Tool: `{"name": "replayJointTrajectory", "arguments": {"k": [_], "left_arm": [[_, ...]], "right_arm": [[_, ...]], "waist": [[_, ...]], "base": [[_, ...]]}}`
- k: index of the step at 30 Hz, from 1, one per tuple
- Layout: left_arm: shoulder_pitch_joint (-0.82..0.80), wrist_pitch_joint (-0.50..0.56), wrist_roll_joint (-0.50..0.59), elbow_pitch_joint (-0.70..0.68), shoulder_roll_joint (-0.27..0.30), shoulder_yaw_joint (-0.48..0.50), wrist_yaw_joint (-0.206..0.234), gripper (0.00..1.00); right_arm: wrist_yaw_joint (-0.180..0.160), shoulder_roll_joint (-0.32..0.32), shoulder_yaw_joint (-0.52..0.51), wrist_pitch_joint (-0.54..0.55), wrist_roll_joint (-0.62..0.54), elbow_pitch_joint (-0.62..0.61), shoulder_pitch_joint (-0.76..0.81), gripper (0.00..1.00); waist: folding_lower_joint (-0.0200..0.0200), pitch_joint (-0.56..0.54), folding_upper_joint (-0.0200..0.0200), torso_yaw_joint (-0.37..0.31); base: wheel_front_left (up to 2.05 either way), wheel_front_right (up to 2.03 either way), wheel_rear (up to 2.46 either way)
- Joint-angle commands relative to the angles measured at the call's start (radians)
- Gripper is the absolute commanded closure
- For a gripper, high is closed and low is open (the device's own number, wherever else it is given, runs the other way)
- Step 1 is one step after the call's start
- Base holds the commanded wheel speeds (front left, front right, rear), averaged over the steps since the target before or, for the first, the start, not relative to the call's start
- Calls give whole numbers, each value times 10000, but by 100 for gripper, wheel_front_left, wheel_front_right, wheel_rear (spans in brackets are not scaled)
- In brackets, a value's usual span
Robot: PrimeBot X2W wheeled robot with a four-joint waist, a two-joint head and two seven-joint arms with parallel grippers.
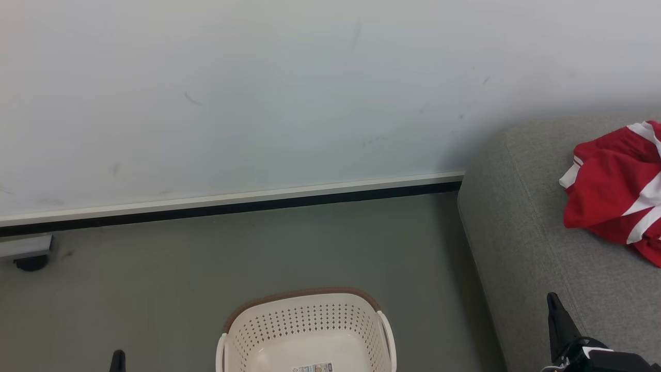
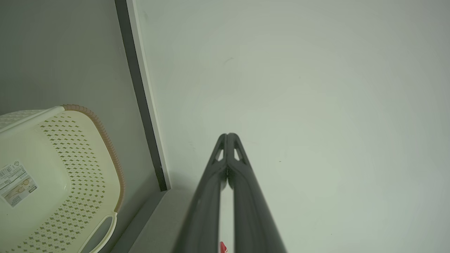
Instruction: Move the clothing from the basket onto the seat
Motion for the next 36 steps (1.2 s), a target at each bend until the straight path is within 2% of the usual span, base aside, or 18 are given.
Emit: {"name": "replayJointTrajectory", "arguments": {"k": [1, 36], "left_arm": [[-26, 27, -38, 45, 7, 20, -18, 100], [-24, 15, -51, 43, 6, 7, -18, 100]], "right_arm": [[4, 22, -5, 63, -32, -21, -99, 100], [4, 52, -46, 67, -59, -18, -101, 100]], "waist": [[0, 0, -1, 0], [0, 0, -1, 0]], "base": [[0, 0, 0], [0, 0, 0]]}}
